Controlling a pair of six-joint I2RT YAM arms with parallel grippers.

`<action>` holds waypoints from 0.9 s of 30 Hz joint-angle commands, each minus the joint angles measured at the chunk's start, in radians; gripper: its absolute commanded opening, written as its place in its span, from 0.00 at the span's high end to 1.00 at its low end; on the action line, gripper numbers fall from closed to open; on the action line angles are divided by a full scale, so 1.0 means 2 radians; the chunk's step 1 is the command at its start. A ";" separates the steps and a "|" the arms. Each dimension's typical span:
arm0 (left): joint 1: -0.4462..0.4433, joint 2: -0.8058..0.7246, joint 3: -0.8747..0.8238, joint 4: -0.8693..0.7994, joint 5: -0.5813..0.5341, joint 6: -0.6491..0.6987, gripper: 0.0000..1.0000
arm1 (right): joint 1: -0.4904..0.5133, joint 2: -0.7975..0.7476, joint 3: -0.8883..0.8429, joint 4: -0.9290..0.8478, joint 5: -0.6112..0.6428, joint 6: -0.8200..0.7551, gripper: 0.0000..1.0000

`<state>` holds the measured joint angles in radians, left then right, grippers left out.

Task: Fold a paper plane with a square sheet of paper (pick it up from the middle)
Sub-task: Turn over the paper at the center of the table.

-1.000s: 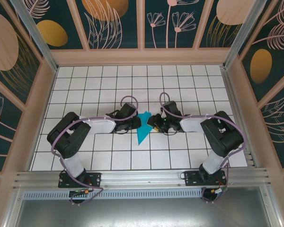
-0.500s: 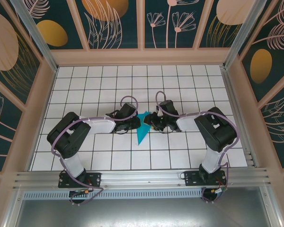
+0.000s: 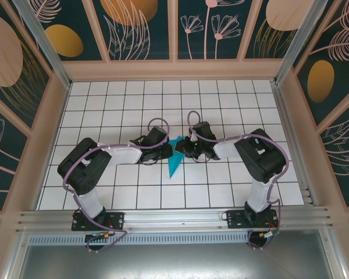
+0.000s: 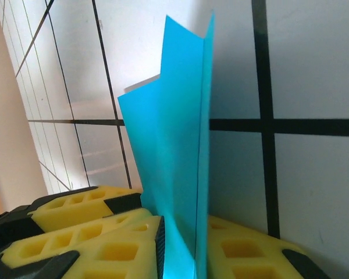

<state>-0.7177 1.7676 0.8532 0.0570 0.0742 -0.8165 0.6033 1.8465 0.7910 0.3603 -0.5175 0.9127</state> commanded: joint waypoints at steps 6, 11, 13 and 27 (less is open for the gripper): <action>-0.005 -0.023 -0.023 0.007 0.033 -0.007 0.71 | 0.004 -0.002 0.028 -0.016 0.011 -0.040 0.91; -0.005 -0.073 -0.033 0.007 0.006 -0.006 0.69 | 0.004 -0.039 0.044 -0.082 0.047 -0.079 0.96; -0.005 -0.096 -0.038 0.005 -0.008 -0.007 0.68 | 0.004 -0.055 0.052 -0.113 0.064 -0.096 0.98; -0.005 -0.306 -0.124 0.012 -0.168 -0.025 0.59 | 0.006 -0.177 0.141 -0.381 0.268 -0.196 0.97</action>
<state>-0.7227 1.2137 0.6437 0.0753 -0.1436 -0.8410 0.6044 1.5402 0.9993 -0.2020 -0.1459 0.5941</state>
